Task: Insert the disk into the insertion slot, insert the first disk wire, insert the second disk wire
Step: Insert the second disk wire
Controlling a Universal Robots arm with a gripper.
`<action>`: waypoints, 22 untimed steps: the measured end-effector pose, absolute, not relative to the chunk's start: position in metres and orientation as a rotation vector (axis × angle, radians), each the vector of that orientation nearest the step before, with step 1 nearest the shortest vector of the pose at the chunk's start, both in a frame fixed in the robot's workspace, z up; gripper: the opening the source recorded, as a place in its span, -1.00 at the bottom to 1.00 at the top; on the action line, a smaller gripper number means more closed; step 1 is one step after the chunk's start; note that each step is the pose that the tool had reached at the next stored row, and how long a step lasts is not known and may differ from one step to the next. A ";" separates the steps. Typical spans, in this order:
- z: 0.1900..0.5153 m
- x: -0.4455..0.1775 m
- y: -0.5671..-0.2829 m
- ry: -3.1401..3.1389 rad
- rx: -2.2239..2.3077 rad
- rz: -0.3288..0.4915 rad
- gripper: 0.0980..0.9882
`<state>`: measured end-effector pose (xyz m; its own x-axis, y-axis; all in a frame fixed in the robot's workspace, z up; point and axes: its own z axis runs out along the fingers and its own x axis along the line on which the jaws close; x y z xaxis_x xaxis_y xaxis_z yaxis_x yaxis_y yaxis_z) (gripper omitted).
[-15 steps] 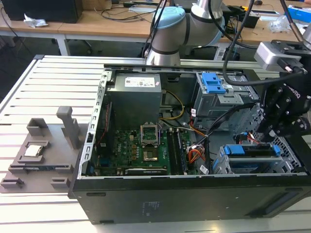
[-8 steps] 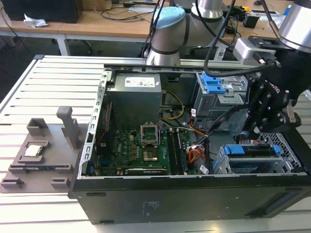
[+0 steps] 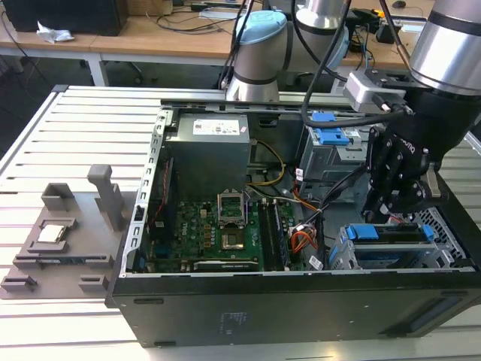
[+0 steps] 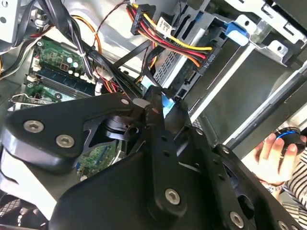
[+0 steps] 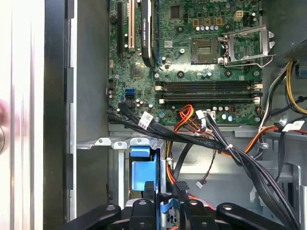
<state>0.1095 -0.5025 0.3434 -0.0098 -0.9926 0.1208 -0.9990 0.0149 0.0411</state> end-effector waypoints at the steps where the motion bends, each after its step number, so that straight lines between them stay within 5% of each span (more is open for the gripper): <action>1: 0.343 0.109 -0.502 -2.152 2.126 0.085 -0.54; 4: 0.343 0.109 -0.502 -2.151 2.126 0.086 -0.89; 13: 0.343 0.123 -0.507 -2.151 2.128 0.076 -0.89; 22: 0.343 0.124 -0.532 -2.197 2.178 -0.028 -0.89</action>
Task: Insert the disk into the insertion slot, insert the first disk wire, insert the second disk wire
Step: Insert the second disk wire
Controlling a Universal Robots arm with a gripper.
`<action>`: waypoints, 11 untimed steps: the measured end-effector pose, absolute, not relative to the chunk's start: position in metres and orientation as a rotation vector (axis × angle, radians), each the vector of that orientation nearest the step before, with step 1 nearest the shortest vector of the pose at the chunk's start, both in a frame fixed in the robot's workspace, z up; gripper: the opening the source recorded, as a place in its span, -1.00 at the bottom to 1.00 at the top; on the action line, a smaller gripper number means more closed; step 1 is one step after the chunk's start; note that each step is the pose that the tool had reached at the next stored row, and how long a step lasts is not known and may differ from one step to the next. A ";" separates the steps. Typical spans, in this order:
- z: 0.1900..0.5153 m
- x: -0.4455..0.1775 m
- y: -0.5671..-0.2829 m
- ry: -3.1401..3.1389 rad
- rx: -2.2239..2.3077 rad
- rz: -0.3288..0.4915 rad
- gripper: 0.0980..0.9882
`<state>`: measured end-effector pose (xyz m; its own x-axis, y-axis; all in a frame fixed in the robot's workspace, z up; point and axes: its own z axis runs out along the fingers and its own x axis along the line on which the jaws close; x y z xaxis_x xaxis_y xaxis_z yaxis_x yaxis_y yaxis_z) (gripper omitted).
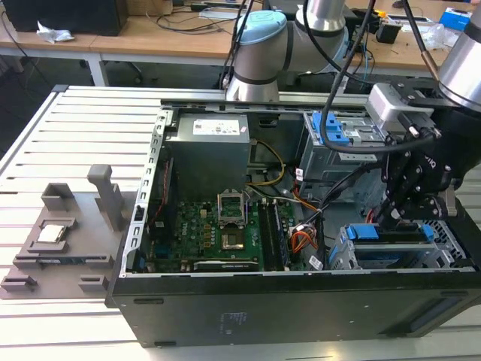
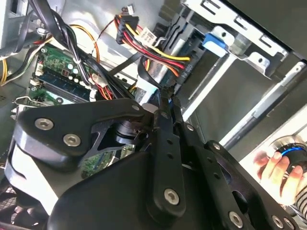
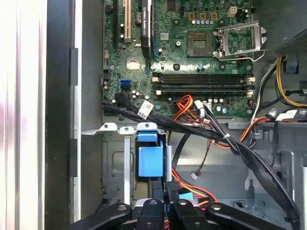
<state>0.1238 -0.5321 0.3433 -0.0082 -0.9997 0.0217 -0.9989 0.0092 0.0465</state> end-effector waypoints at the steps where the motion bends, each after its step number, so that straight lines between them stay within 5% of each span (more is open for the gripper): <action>1: 0.343 0.124 -0.535 -2.199 2.180 -0.032 -0.89; 11: 0.343 0.131 -0.535 -2.204 2.185 -0.046 -0.89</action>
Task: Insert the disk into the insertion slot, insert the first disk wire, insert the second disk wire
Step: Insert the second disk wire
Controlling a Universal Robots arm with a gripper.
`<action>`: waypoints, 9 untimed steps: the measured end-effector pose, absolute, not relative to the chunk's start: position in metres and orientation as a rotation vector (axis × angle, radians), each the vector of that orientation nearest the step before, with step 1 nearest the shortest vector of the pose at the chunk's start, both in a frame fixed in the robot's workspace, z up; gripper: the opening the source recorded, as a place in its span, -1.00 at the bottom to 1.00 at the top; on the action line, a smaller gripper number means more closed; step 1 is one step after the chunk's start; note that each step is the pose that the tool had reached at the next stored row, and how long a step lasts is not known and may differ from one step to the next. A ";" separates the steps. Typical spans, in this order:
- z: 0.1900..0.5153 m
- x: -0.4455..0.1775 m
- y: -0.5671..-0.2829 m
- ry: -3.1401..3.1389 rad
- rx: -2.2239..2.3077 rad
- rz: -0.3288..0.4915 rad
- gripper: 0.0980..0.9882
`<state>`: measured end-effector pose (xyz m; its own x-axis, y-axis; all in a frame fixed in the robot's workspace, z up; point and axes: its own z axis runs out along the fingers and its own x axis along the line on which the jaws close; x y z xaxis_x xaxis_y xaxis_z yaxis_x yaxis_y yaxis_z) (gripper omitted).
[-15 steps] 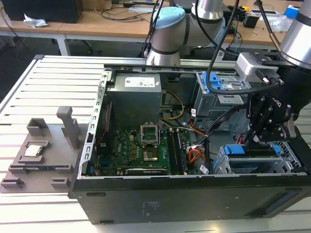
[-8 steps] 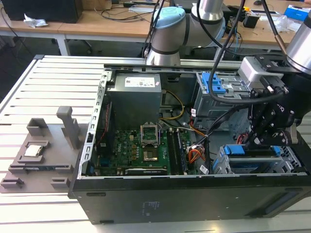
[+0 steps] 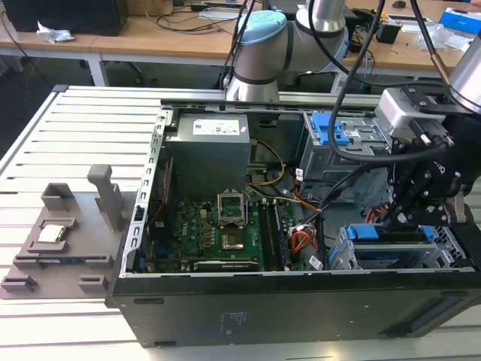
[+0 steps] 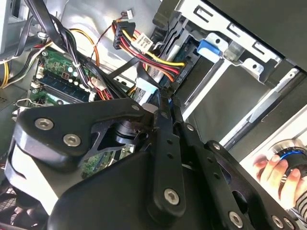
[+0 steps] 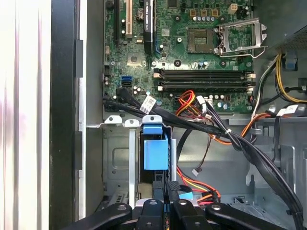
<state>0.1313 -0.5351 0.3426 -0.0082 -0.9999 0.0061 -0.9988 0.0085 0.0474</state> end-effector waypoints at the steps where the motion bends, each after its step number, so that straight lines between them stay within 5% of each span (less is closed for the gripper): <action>1: 0.342 0.132 -0.535 -2.204 2.185 -0.046 -0.89; 9: 0.343 0.131 -0.535 -2.206 2.189 -0.051 -0.89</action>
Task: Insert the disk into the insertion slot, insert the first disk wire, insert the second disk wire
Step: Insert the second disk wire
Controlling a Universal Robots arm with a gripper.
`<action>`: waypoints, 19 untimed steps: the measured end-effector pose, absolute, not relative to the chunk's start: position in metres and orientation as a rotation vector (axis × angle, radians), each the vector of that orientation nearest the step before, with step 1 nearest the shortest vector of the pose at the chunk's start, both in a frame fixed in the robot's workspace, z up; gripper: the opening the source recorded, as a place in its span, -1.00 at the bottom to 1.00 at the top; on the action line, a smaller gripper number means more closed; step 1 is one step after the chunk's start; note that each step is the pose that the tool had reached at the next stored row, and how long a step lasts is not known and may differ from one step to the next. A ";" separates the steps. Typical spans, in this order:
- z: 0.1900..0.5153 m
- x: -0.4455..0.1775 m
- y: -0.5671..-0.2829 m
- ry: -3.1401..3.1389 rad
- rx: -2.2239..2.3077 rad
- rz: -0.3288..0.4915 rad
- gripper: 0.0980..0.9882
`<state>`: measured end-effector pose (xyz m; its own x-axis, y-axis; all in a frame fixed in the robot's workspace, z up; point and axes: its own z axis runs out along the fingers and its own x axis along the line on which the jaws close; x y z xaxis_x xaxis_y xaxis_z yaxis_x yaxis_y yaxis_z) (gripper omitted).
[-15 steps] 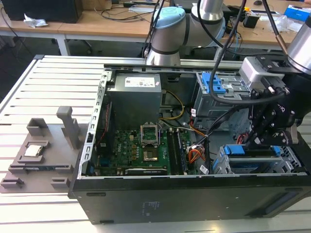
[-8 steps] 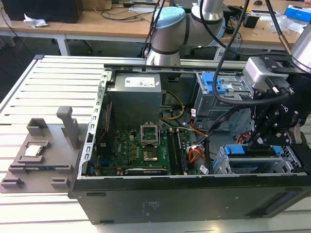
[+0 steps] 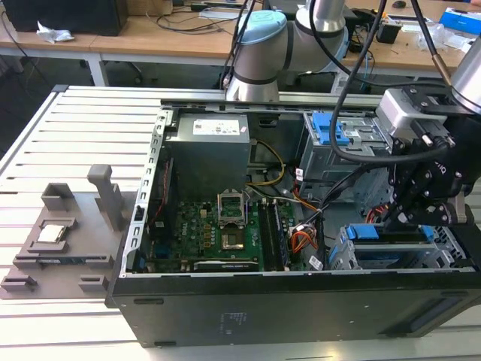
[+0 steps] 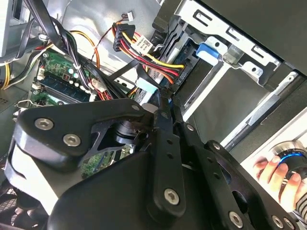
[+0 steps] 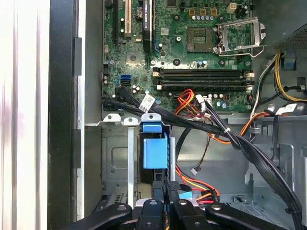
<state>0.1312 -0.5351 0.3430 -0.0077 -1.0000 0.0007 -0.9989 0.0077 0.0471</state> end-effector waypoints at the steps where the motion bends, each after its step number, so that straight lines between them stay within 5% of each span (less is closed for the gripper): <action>1: 0.343 0.130 -0.535 -2.210 2.193 -0.061 -0.89; 19: 0.337 0.131 -0.539 -2.209 2.195 -0.063 -0.89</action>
